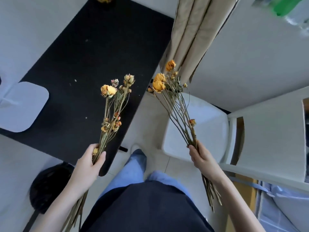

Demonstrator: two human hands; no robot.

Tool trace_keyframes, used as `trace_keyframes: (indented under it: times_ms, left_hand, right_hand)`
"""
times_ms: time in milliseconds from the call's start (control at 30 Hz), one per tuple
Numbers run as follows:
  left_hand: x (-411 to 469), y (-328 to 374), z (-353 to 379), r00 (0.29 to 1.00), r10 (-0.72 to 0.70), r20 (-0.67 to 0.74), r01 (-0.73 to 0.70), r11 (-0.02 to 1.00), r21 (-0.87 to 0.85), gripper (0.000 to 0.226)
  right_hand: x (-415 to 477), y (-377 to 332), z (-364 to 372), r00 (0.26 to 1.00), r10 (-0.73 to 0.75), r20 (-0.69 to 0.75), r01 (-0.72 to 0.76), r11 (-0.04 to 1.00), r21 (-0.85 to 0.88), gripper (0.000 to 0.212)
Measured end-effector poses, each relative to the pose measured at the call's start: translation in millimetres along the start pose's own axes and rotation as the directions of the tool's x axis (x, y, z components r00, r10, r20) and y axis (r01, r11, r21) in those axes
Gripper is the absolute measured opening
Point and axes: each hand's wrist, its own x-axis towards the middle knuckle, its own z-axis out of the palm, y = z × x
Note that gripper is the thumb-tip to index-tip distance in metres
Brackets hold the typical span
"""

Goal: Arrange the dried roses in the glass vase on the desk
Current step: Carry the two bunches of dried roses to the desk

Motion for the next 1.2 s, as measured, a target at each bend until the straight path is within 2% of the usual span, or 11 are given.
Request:
trace_keyframes:
  times_ms: [100, 200, 400, 600, 700, 800, 967, 1067, 1200]
  left_hand:
    - [31.9, 9.9, -12.0, 1.000, -0.002, -0.012, 0.002, 0.999, -0.046, 0.018]
    - [51.5, 15.3, -21.7, 0.999, -0.013, -0.051, 0.009, 0.998, -0.067, 0.014]
    - [83.6, 25.4, -22.5, 0.993, -0.085, -0.079, 0.075, 0.990, -0.120, 0.016]
    - [116.1, 43.8, -28.6, 0.970, -0.143, -0.196, 0.108, 0.978, -0.178, 0.013]
    - [140.4, 59.1, -30.9, 0.943, -0.182, -0.277, 0.130, 0.972, -0.195, 0.014]
    - [172.4, 80.1, -23.4, 0.904, -0.236, -0.356, 0.160, 0.960, -0.230, 0.015]
    - [243.3, 130.0, 5.4, 0.845, -0.345, -0.408, 0.203, 0.913, -0.353, 0.011]
    - [283.6, 162.9, 17.7, 0.814, -0.376, -0.443, 0.175, 0.886, -0.429, 0.009]
    - [338.7, 201.4, 29.3, 0.756, -0.421, -0.500, 0.111, 0.837, -0.536, 0.007]
  right_hand:
    - [32.8, -23.2, 0.3, 1.000, -0.006, -0.008, 0.006, 1.000, 0.001, 0.014]
    - [61.0, -45.5, -0.2, 1.000, -0.012, 0.013, 0.013, 0.999, -0.032, 0.016]
    - [125.4, -93.5, -8.5, 0.991, -0.052, 0.119, 0.068, 0.988, -0.135, 0.017]
    - [197.6, -137.0, -19.3, 0.967, -0.066, 0.247, 0.115, 0.975, -0.192, 0.016]
    - [248.5, -162.3, -24.0, 0.940, -0.098, 0.326, 0.180, 0.956, -0.232, 0.020]
    - [305.4, -185.4, -31.6, 0.905, -0.098, 0.413, 0.208, 0.950, -0.231, 0.015]
    - [405.4, -225.0, -57.8, 0.835, -0.098, 0.541, 0.298, 0.908, -0.296, 0.011]
    - [450.8, -257.2, -65.3, 0.775, -0.130, 0.618, 0.392, 0.866, -0.310, 0.010]
    - [493.7, -292.4, -51.3, 0.715, -0.092, 0.693, 0.393, 0.873, -0.289, 0.014]
